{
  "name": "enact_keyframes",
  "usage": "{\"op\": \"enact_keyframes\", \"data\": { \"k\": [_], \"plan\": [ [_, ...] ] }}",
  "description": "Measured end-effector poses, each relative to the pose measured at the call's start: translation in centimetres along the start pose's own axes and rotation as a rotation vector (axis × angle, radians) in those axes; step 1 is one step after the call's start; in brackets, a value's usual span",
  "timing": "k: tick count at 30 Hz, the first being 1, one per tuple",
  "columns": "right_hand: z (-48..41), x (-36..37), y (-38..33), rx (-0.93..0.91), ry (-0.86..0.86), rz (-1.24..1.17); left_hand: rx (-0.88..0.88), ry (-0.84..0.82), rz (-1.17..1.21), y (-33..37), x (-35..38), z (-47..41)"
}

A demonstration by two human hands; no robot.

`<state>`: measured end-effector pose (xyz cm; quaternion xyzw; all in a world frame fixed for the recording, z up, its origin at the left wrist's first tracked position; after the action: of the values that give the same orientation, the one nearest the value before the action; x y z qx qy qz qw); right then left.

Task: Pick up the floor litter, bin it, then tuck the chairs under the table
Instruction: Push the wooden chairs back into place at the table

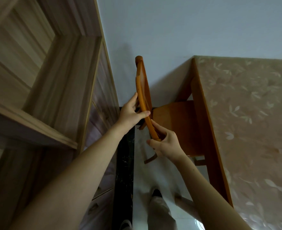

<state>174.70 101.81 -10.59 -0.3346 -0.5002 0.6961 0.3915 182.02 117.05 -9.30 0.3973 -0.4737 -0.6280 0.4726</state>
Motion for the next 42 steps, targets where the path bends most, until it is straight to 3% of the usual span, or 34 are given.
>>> {"op": "enact_keyframes", "data": {
  "k": [11,24,35,42],
  "plan": [
    [-2.7,-1.0,-0.1,0.013,0.029,-0.032,-0.023,-0.033,-0.053,0.8,-0.6,-3.5],
    [0.7,-4.0,0.1,0.041,0.014,0.051,0.006,0.001,0.026,1.3,3.3,-1.7],
    [1.0,-3.7,-0.6,0.028,0.098,0.089,-0.005,-0.074,-0.189,1.2,2.9,-2.0],
    [2.1,-3.5,-1.3,0.007,0.154,0.277,-0.012,0.021,-0.338,2.2,3.1,-0.2]
  ]
}}
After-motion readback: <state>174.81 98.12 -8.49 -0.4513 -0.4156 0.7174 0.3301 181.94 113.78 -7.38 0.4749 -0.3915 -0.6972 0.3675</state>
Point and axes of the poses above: each hand's wrist, its own z-axis away from the middle knuckle, its own x-axis out of the palm, y = z × x, the point moved 6 cm from there along -z, towards the middle knuckle, and after that the axes turned 10 degrees about -y, right-handed, at the moved point
